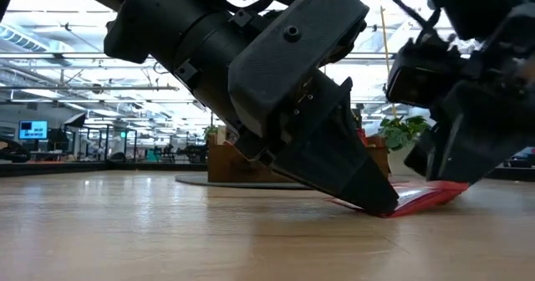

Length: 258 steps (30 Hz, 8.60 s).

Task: Pick & Place Tea
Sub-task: Put the red tea bag into the right slot of the wooden organizer

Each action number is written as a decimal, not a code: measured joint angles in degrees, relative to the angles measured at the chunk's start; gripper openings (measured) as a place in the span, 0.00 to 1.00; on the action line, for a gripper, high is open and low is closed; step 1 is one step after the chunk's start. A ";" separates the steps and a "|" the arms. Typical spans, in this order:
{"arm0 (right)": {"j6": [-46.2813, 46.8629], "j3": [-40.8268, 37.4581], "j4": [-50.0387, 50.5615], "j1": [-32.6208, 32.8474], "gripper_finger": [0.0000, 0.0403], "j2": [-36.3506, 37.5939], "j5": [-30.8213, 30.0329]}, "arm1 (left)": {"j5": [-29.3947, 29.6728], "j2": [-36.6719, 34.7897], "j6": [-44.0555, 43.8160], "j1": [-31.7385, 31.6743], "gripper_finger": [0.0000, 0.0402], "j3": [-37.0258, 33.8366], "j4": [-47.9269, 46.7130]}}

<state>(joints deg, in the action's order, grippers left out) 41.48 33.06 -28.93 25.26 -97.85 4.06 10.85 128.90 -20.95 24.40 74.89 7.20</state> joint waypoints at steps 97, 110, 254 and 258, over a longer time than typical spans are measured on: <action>-37.53 -0.13 0.04 23.65 0.01 8.61 -50.62 | 9.79 -15.39 11.80 1.81 0.61 -0.37 4.39; -45.41 -0.07 -9.07 22.39 0.01 2.74 -52.46 | 0.72 -14.49 7.74 -2.05 0.71 -0.28 6.93; -52.66 8.02 36.96 -23.41 0.00 26.21 -13.55 | 15.15 -13.53 17.46 14.99 0.03 -0.26 -12.20; -50.40 8.02 36.94 -23.46 0.00 23.69 -16.24 | 15.15 -13.53 17.46 15.02 0.05 -0.26 -12.15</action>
<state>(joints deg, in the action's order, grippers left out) -8.92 41.08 8.01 1.80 -74.17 -12.17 26.00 115.37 -3.49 39.42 74.63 -4.95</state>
